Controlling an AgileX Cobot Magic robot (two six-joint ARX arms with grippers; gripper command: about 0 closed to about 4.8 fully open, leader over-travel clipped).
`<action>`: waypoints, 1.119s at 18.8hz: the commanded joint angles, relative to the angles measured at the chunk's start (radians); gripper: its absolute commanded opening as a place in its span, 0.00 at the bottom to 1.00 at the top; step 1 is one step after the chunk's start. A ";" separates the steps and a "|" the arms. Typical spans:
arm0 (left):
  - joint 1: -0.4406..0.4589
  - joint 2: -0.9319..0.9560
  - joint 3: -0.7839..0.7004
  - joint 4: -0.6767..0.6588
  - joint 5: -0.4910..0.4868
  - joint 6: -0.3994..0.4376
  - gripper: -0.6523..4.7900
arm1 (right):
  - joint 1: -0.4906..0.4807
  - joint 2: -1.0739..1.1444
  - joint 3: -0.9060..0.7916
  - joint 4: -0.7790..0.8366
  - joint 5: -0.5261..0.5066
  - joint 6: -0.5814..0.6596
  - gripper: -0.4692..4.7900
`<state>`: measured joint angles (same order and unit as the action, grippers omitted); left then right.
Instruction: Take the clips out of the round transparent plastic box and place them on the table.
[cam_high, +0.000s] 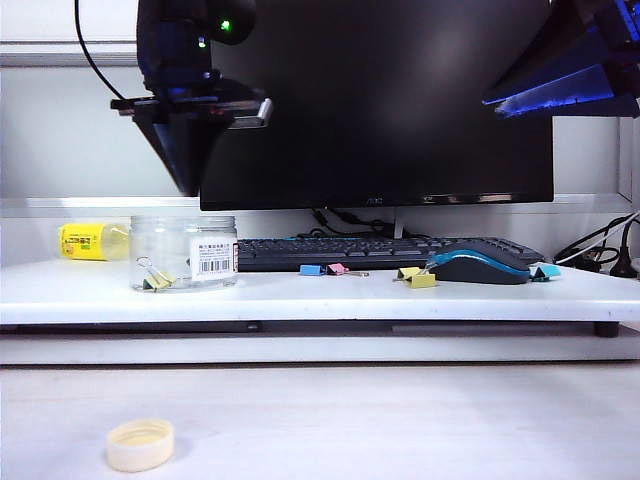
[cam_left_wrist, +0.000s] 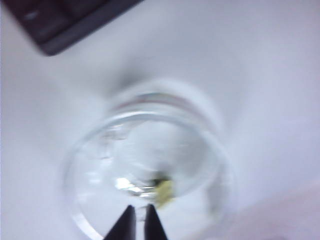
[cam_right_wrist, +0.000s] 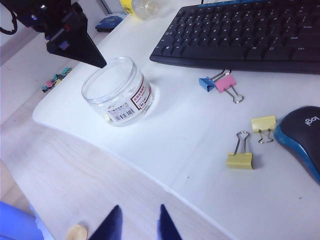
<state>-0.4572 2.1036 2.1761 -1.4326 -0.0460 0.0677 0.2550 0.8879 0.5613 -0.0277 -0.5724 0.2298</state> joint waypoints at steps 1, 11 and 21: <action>-0.014 -0.002 -0.001 -0.004 0.035 0.014 0.22 | 0.000 -0.002 0.004 0.008 -0.008 -0.002 0.28; -0.012 -0.002 -0.169 -0.005 -0.072 0.068 0.41 | 0.000 -0.002 0.004 0.007 -0.007 -0.003 0.28; -0.012 0.019 -0.170 -0.005 -0.062 0.074 0.41 | 0.000 -0.002 0.004 0.008 -0.006 -0.003 0.28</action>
<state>-0.4683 2.1258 2.0045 -1.4326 -0.1127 0.1387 0.2546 0.8879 0.5613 -0.0284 -0.5758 0.2298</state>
